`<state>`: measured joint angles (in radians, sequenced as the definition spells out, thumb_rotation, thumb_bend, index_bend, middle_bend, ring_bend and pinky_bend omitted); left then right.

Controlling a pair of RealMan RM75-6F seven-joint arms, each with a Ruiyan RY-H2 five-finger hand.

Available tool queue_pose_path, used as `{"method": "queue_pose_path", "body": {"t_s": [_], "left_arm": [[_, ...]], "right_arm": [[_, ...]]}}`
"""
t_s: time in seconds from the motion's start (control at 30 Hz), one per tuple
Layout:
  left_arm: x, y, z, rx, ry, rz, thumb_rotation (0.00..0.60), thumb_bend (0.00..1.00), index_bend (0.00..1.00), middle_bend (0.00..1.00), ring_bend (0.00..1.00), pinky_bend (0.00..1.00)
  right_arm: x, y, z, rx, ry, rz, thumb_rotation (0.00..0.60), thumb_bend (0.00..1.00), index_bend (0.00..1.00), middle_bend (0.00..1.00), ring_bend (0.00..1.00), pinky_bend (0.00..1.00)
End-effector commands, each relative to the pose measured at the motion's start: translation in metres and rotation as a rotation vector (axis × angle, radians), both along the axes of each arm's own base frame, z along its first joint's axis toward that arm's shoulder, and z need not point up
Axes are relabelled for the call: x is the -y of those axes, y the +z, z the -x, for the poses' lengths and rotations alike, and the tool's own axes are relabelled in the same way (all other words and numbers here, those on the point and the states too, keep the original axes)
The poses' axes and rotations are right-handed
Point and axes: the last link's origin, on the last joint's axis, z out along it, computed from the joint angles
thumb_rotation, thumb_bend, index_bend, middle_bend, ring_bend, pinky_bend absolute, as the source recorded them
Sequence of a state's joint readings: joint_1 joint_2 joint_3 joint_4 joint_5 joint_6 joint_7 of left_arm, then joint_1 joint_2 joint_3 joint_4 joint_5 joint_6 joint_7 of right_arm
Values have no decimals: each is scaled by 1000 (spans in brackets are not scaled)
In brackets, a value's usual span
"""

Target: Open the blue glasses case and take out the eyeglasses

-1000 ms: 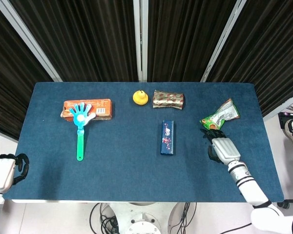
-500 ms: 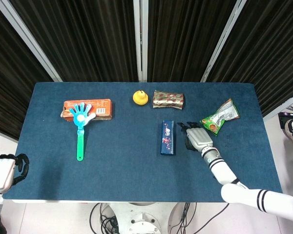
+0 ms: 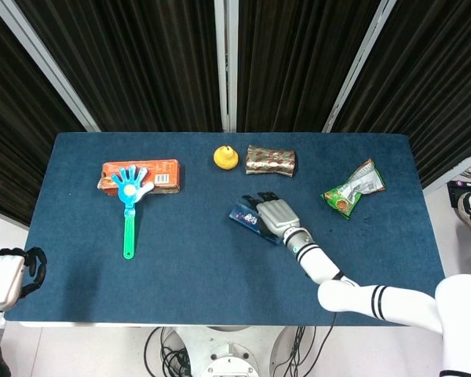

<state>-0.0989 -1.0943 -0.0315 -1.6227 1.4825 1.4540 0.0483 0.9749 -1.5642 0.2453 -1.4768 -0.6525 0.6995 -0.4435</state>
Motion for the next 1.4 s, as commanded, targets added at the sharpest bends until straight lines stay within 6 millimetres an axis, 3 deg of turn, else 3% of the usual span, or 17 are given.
{"method": "queue_pose_path", "body": {"t_s": [0.03,0.17,0.23,0.33,0.43,0.5,0.6,0.77,1.0,1.4], "left_arm": [[0,0,0,2,0,1,600,359,693,692,523,477],[1,1,1,11,2,4,600,358,694,692,523,477],[0,1,1,12,1,7,600,358,693,692,522,477],[0,1,0,9,1,9,600,359,693,692,522,477],[1,1,0,7,0,9,600,358,694,692,523,476],[1,1,0,7,1,8,600,359,694,692,523,477],[1,1,0,5,1,7,600,359,693,692,523,477],[1,0,0,3,1,6,600,359,693,692,523,477],[1,1,0,6,2,6,600,359,693,692,523,476],[1,1,0,8,1,8,600,359,693,692,523,476]], "right_arm": [[-12,-8,-13,3,51,-48,600,778,0,215,0,0],[-24,-7,-12,-7,86,-75,600,777,0,216,0,0],[-28,-1,-9,-4,97,-63,600,724,0,219,0,0],[-32,8,-4,-15,119,-41,600,543,0,226,0,0],[-30,15,2,-38,141,-8,600,276,0,223,0,0],[-27,17,5,-55,151,18,600,184,12,213,0,0],[-24,17,8,-77,165,30,600,140,60,206,0,0],[-19,10,9,-104,182,32,600,163,90,204,0,0],[-14,2,5,-113,179,19,600,315,110,205,0,0],[-14,-4,5,-125,176,8,600,366,121,212,0,0]]}}
